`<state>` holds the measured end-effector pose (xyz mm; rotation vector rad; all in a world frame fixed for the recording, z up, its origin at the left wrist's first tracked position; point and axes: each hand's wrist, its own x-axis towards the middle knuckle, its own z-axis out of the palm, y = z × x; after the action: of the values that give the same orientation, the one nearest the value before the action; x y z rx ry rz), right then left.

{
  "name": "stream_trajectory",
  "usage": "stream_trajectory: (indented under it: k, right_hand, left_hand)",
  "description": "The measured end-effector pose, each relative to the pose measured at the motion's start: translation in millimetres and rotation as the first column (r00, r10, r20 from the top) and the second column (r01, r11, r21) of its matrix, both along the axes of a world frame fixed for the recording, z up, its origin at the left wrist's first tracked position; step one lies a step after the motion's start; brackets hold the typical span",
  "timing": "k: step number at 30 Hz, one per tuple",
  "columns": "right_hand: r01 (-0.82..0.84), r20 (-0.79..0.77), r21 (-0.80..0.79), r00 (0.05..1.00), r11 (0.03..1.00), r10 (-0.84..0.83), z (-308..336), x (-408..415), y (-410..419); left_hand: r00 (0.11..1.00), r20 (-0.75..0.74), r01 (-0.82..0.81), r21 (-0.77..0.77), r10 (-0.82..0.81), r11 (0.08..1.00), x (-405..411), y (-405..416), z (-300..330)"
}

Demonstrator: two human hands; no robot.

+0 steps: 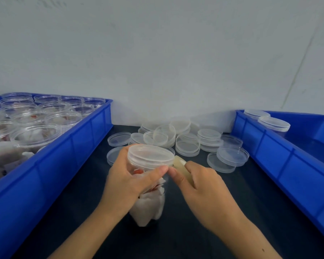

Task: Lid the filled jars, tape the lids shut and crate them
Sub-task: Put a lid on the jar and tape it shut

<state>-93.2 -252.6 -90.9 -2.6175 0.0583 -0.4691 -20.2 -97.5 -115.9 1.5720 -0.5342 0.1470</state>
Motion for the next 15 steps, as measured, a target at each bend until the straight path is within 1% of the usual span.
stream_trajectory:
  k: [2, 6, 11, 15]
  right_hand:
    - [-0.050, 0.000, -0.004, 0.999, 0.999, 0.050, 4, -1, -4]
    - [-0.083, 0.059, -0.078, 0.994, 0.993, 0.088, 13, -5, -16]
    - [-0.077, -0.037, -0.111, 0.997, 0.991, 0.073, 15, -2, -25]
    - [-0.072, -0.029, -0.173, 0.997, 0.982, 0.068, 14, -1, -29]
  left_hand:
    - [0.999, -0.030, 0.018, -0.026, -0.018, 1.000, 5, 1, 0]
    - [0.996, -0.057, 0.073, -0.024, -0.074, 0.997, 12, 7, -1]
    - [0.985, -0.061, 0.162, -0.023, -0.163, 0.987, 15, 7, -1]
    - [0.969, -0.096, 0.223, -0.052, -0.227, 0.973, 14, 6, -2]
